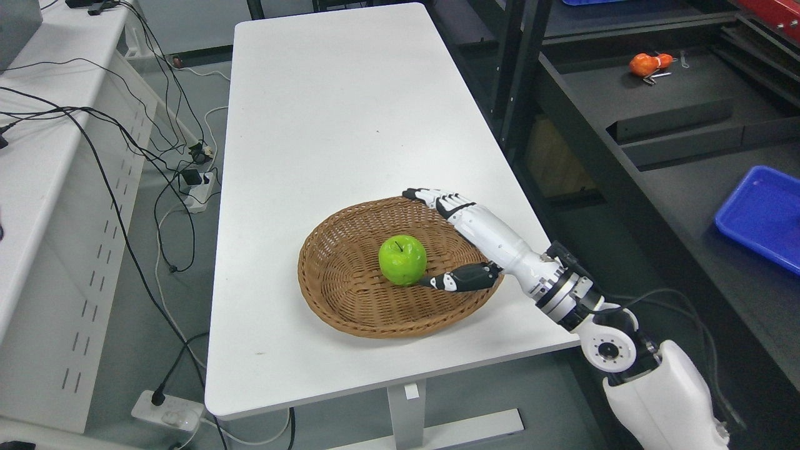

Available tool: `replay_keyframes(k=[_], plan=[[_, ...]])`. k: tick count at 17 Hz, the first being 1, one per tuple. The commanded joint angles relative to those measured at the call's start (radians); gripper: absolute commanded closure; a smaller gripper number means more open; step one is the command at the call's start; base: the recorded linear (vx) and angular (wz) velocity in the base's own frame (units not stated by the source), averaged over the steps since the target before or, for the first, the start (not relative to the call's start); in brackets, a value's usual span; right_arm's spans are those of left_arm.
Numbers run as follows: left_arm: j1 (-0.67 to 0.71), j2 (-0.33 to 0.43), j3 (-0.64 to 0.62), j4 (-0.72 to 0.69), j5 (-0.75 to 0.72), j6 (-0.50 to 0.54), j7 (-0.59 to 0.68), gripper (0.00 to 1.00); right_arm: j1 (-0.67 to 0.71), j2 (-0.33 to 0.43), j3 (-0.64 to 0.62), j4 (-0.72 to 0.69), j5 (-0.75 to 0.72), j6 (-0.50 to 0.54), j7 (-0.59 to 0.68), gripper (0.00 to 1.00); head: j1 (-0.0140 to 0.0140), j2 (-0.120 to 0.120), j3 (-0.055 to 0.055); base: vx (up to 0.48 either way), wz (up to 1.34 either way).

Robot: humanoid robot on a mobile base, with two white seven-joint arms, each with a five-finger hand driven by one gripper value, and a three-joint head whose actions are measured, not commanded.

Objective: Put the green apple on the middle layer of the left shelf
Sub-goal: 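Reach the right hand over the wicker basket toward the green apple, then lower the right hand onto the green apple and close fingers around it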

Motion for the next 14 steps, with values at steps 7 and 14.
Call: replay_keyframes(k=[7, 14], plan=[[0.0, 0.017, 0.0, -0.001, 0.0, 0.001, 0.0, 0.0, -0.158, -0.243, 0.26, 0.063, 0.127, 0.036, 0.146, 0.01, 0.0, 0.0, 0.0, 0.088, 0.03], [0.0, 0.017, 0.0, -0.001, 0.0, 0.001, 0.0, 0.0, -0.196, -0.261, 0.294, 0.075, 0.133, 0.036, 0.183, 0.01, 0.0, 0.0, 0.0, 0.004, 0.0]])
